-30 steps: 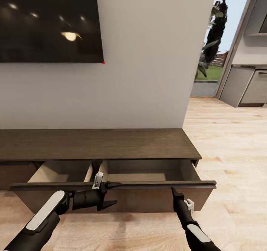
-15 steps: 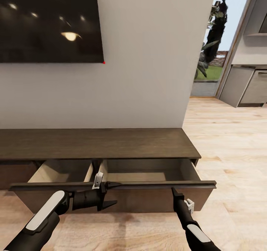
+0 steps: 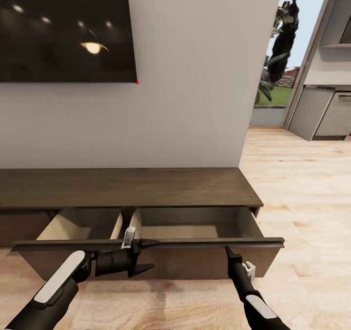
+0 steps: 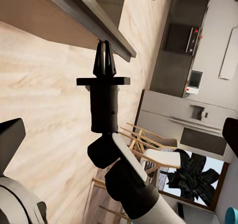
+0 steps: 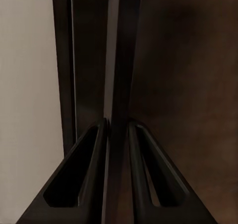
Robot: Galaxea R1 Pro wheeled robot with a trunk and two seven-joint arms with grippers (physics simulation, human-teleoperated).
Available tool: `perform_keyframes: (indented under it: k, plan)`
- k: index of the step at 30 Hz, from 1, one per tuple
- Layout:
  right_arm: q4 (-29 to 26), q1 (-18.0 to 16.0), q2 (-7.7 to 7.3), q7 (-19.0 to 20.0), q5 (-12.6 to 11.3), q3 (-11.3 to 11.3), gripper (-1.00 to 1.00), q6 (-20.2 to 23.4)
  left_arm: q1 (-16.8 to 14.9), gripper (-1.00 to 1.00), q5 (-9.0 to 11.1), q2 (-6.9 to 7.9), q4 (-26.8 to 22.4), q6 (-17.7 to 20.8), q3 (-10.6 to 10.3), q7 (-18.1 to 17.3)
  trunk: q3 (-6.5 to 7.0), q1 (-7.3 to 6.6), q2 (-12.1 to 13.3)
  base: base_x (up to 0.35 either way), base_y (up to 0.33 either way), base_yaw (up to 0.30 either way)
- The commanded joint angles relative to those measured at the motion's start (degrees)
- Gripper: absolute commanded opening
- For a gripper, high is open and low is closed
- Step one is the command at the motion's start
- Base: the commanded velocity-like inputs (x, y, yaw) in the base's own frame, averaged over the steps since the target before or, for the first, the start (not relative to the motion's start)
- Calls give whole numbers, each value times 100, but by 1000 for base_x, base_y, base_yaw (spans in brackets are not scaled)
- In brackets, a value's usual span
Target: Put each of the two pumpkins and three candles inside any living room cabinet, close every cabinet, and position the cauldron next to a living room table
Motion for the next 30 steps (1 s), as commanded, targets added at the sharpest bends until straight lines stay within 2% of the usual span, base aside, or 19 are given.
perform_keyframes:
  k: [1,30]
  plan:
    - [-71,-5,3,61,-10,39,-100,-3,-5,100,61,2,-3,0,-8,52,-5,-3,-3,-74,0,0]
    - [-71,-5,3,77,-10,39,-100,5,-3,100,62,-3,-3,0,-8,52,-5,-3,-3,-41,0,0]
